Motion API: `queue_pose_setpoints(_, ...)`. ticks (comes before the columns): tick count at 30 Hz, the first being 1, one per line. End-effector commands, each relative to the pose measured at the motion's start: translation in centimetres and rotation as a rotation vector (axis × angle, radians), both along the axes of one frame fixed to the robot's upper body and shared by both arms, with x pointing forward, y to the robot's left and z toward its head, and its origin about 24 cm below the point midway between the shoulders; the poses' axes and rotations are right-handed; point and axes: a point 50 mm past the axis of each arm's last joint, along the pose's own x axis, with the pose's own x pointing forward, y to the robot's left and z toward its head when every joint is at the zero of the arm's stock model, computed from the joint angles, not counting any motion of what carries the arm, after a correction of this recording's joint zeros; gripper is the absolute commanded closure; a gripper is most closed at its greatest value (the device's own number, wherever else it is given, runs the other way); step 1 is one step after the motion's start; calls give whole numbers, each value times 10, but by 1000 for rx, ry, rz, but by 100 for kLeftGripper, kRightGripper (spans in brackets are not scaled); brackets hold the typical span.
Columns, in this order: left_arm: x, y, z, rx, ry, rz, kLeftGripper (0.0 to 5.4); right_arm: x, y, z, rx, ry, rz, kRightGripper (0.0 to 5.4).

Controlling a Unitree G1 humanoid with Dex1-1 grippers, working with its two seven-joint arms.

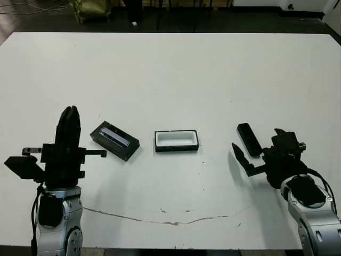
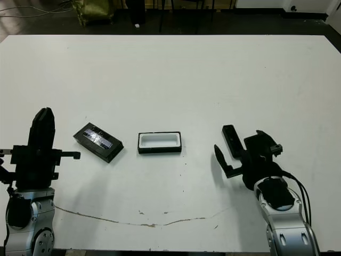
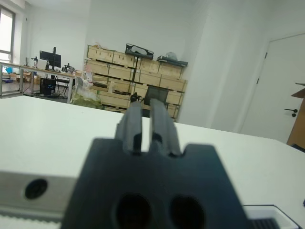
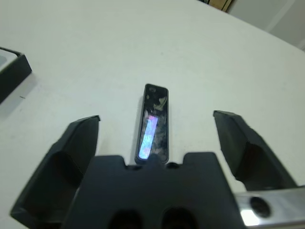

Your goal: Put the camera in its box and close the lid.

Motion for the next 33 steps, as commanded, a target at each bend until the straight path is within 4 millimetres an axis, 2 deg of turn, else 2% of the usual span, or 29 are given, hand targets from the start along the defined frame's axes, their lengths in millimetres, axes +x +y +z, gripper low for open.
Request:
queue_pose_setpoints(1, -2, 1, -6, 10, 31, 11, 540, -1, -4, -8, -6, 55, -8, 85)
queue_pose_setpoints(2, -2, 1, -6, 11, 30, 14, 540, -1, -4, -9, -5, 63, -9, 97)
queue_pose_setpoints(4, -2, 0, -6, 4, 33, 10, 540, 0, -4, -11, -2, 77, -11, 87)
queue_pose_setpoints(8, -3, 0, -6, -4, 35, 8, 540, 0, -4, -15, -11, 113, -15, 4)
queue_pose_setpoints(14, -2, 0, -5, 1, 32, 8, 540, 2, -6, -26, 25, 173, -24, 2)
queue_pose_setpoints(16, -3, 0, -5, -7, 37, 3, 540, 2, -7, -30, 51, 202, -35, 21)
queue_pose_setpoints(24, -3, 0, -5, 0, 32, 7, 540, 0, -8, -40, 99, 276, -33, 198)
queue_pose_setpoints(33, -5, 0, -3, 7, 48, 17, 540, -5, -6, -49, 118, 308, -19, 208)
